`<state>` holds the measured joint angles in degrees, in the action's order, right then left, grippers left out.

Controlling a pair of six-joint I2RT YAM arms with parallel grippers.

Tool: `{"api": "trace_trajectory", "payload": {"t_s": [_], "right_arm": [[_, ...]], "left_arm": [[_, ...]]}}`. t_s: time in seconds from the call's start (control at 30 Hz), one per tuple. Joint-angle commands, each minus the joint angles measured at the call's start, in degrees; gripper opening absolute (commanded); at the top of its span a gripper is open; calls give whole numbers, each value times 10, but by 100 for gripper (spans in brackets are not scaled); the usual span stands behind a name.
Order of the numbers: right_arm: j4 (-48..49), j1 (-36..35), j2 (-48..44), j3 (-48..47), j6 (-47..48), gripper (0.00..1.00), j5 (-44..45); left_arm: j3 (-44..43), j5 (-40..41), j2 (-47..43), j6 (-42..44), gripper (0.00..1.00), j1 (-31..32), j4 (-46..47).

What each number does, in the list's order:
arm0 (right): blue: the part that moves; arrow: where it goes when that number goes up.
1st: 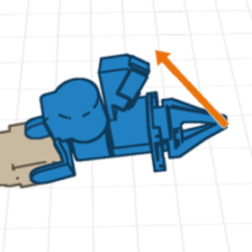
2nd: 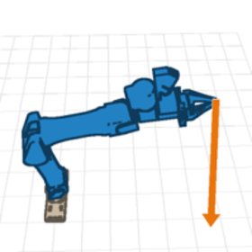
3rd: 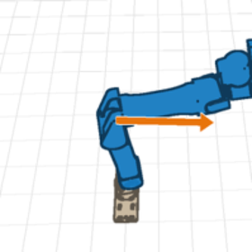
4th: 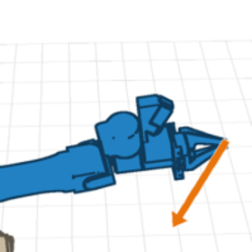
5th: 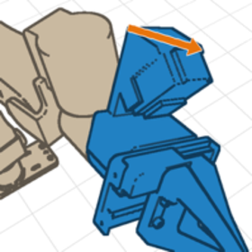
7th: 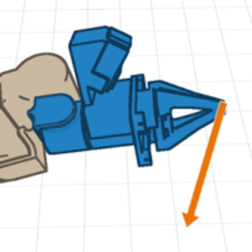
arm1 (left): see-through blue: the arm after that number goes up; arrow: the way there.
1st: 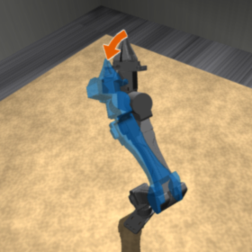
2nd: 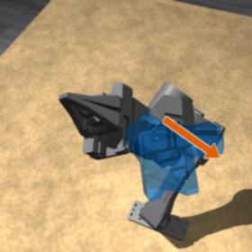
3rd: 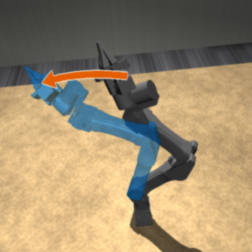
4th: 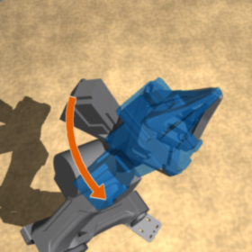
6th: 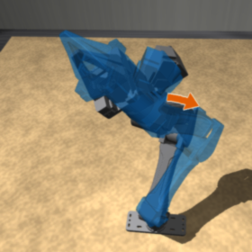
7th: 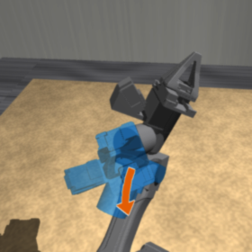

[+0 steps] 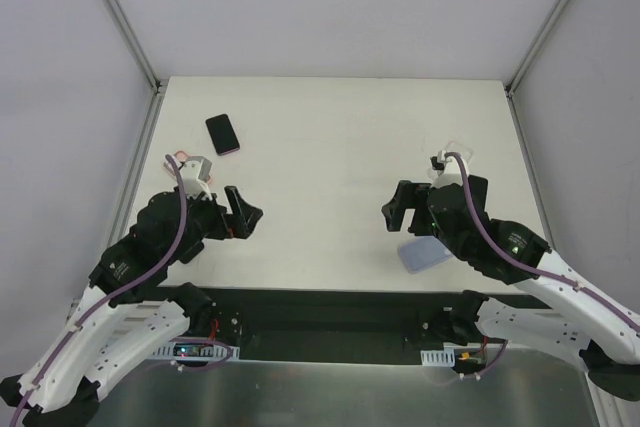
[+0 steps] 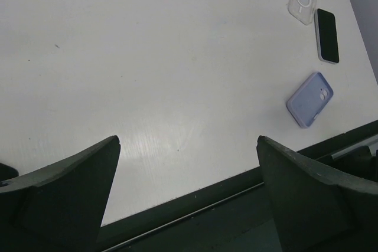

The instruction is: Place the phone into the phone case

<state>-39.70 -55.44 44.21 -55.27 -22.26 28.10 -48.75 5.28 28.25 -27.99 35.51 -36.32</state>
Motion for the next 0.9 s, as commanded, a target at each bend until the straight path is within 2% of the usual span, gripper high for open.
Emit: {"api": "trace_trajectory", "payload": {"t_s": [0.0,0.1,0.3,0.4,0.43,0.5,0.57,0.7,0.77,0.83,0.87], "right_arm": [[8,-4,-3,0,3,96,21],[6,-3,-2,1,3,96,23],[7,-3,2,7,1,96,25],[6,-4,6,9,4,96,25],[4,-3,7,11,5,96,25],[2,-3,8,12,8,96,26],[-4,-3,7,11,10,96,27],[-5,-3,2,14,26,96,19],[-5,-3,0,16,32,96,19],[-5,-4,-1,17,36,96,20],[-5,-4,-1,17,39,96,20]], "left_arm": [[-15,21,29,-15,99,-4,7],[-23,38,51,-24,99,-5,7],[-49,126,137,-63,99,-15,-23],[-81,151,195,-104,99,-68,-45],[-86,138,218,-118,99,-135,-49],[-94,64,239,-136,99,-218,-49],[-101,40,277,-170,97,-310,-49],[-161,107,368,-224,92,-378,-47],[-212,110,448,-237,91,-402,-49],[-246,80,530,-245,85,-432,-50],[-291,72,559,-240,84,-436,-49]]}}
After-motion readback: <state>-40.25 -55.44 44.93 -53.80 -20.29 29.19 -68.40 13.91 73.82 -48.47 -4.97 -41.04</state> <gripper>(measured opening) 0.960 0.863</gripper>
